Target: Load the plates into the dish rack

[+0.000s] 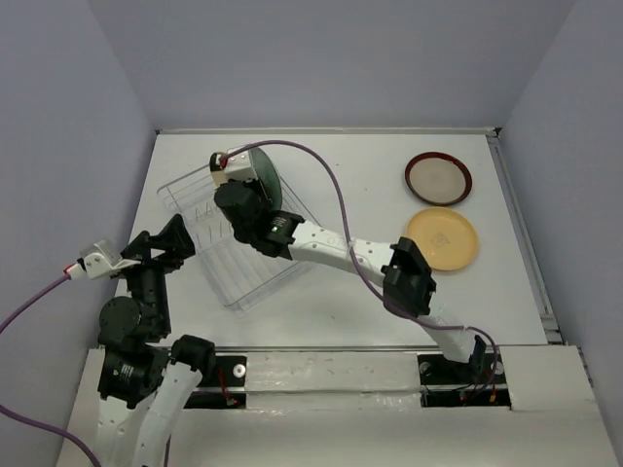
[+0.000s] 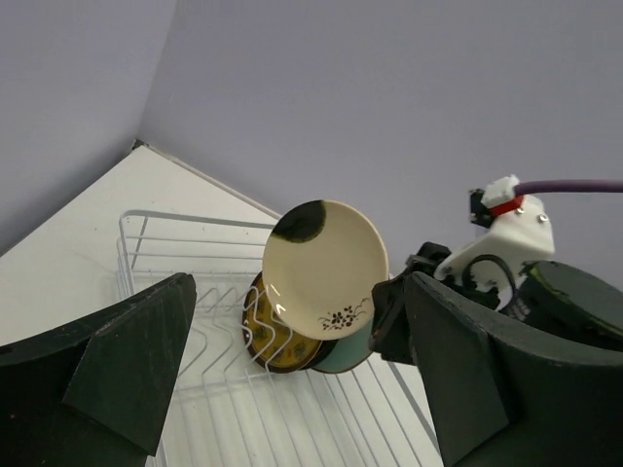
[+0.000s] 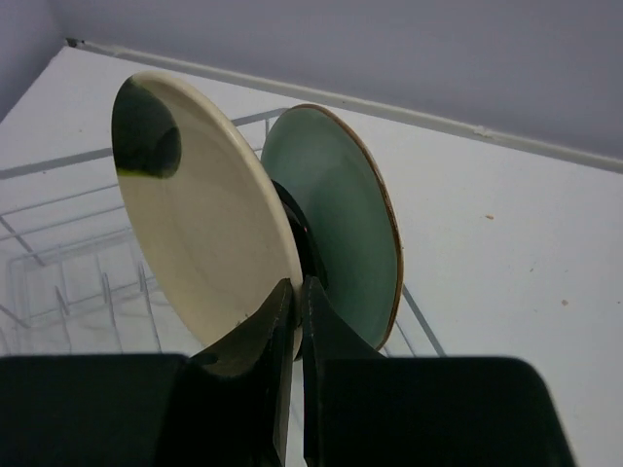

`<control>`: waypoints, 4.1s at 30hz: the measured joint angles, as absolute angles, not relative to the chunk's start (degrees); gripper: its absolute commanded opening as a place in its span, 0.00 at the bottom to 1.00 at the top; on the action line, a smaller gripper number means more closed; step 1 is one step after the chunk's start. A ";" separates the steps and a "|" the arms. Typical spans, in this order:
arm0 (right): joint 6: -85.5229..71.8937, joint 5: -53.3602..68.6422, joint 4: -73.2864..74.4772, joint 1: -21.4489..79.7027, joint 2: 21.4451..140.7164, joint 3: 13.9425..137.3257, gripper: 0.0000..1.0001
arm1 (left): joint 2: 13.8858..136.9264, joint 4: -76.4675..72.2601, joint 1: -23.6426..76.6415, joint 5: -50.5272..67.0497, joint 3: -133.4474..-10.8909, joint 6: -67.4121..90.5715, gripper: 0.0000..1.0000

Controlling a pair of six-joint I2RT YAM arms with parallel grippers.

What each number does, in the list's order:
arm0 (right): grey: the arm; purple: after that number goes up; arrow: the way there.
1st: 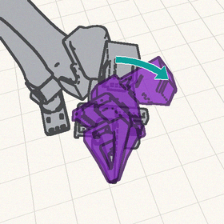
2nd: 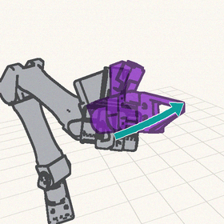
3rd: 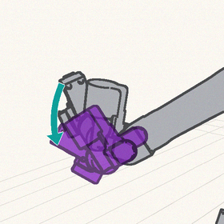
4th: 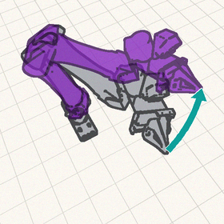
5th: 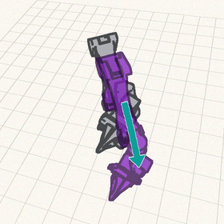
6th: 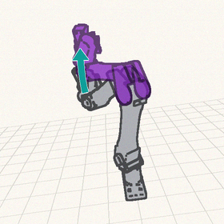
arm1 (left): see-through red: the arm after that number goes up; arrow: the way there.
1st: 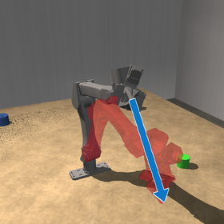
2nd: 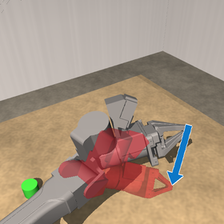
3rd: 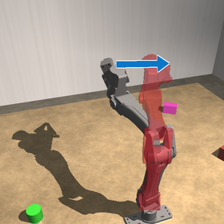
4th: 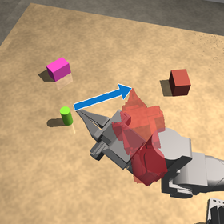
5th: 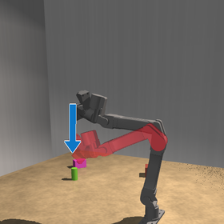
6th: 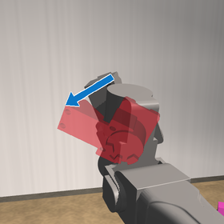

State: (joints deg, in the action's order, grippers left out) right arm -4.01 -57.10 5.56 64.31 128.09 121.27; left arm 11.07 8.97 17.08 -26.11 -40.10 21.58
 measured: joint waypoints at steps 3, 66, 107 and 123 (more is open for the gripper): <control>0.38 -59.13 5.65 65.49 133.08 126.15 0.07 | 10.72 9.13 17.30 -26.87 -40.10 21.50 0.99; -38.26 -27.57 7.73 32.86 70.81 54.74 0.52 | 10.31 8.58 18.98 -23.40 -40.10 21.28 0.99; -39.00 7.66 7.42 -19.51 71.85 27.53 0.17 | 7.31 7.92 22.76 -22.52 -40.10 20.43 0.99; -41.50 8.62 17.89 -4.16 47.66 24.91 0.07 | 8.27 7.90 21.08 -22.46 -40.10 20.45 0.99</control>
State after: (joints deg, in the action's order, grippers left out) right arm -41.50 8.62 17.89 -4.16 47.66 24.91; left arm 8.27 7.90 21.08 -22.46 -40.10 20.45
